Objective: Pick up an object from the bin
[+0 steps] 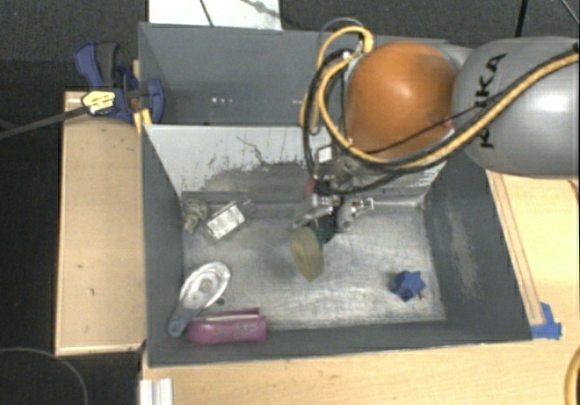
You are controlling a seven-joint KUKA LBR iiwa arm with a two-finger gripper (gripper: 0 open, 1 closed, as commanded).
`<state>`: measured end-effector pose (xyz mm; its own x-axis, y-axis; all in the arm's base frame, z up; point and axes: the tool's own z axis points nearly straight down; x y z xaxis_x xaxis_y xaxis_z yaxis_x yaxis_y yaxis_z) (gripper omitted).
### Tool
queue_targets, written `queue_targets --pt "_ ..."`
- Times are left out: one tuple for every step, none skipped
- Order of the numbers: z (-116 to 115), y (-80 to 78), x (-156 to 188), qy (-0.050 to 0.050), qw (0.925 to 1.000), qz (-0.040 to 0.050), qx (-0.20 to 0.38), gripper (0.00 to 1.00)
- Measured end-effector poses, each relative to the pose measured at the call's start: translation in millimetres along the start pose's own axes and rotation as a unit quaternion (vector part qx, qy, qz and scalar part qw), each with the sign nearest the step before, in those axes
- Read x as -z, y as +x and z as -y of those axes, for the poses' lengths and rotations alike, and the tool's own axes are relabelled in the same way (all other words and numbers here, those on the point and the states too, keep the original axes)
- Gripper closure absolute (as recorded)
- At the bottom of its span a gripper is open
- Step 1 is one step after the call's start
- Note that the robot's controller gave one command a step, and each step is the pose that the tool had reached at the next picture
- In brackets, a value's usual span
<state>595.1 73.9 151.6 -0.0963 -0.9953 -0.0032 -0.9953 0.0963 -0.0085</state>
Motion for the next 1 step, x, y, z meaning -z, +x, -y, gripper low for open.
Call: queue_targets --pt "1.8 -0.8 48.6 -0.001 1.0000 -0.0001 -0.005 1.00"
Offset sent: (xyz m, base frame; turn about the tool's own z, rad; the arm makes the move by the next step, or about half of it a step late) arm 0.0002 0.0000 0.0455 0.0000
